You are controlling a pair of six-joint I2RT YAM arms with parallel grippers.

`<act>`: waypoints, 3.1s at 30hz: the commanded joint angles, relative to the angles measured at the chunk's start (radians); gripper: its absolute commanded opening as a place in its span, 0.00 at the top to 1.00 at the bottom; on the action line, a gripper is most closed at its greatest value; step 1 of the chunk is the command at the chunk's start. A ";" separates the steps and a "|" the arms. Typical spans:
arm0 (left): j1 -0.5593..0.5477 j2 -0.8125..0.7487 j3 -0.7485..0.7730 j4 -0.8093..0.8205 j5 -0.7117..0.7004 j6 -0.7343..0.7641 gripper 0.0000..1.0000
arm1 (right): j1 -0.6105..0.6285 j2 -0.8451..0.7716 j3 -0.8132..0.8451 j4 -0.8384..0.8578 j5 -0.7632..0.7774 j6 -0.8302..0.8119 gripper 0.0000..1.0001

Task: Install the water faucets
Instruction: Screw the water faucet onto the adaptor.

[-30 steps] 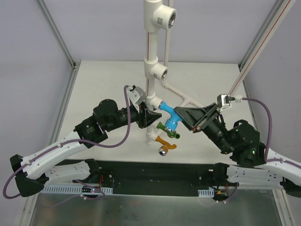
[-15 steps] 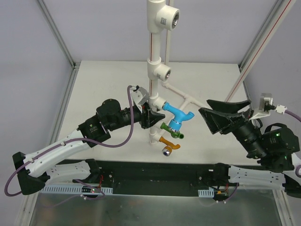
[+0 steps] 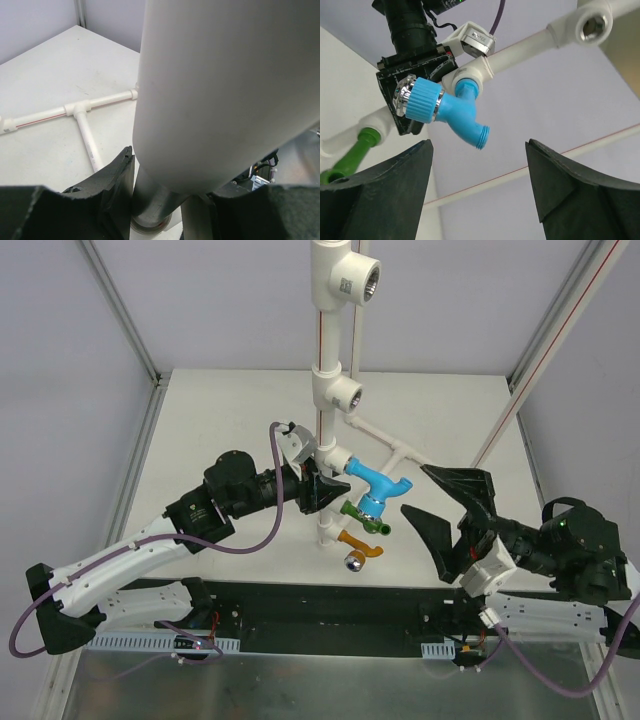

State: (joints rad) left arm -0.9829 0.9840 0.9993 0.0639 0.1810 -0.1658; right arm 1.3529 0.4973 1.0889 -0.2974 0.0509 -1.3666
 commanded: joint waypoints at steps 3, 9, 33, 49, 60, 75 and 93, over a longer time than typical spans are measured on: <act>-0.005 -0.007 -0.010 -0.072 0.014 -0.184 1.00 | 0.003 0.107 0.118 -0.109 -0.080 -0.463 0.18; -0.007 -0.007 -0.010 -0.072 0.015 -0.182 1.00 | 0.003 0.179 0.117 -0.193 -0.002 -0.623 0.19; -0.005 -0.011 -0.024 -0.070 0.008 -0.167 1.00 | 0.068 0.253 -0.001 -0.157 0.070 -0.618 0.13; -0.007 -0.025 -0.030 -0.072 0.008 -0.173 1.00 | 0.120 0.261 -0.038 -0.069 0.150 -0.424 0.93; -0.005 -0.011 -0.028 -0.067 0.008 -0.172 1.00 | 0.134 0.325 0.104 0.167 0.495 0.618 1.00; -0.007 -0.011 -0.031 -0.067 0.031 -0.192 1.00 | 0.037 0.308 0.241 -0.086 0.757 1.855 1.00; -0.005 -0.028 -0.042 -0.067 0.028 -0.192 1.00 | -0.446 0.208 -0.262 -0.195 0.261 2.516 0.93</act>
State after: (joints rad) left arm -0.9863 0.9924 0.9829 0.1097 0.1944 -0.1745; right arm 0.9943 0.6514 0.9882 0.0265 0.2337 1.0378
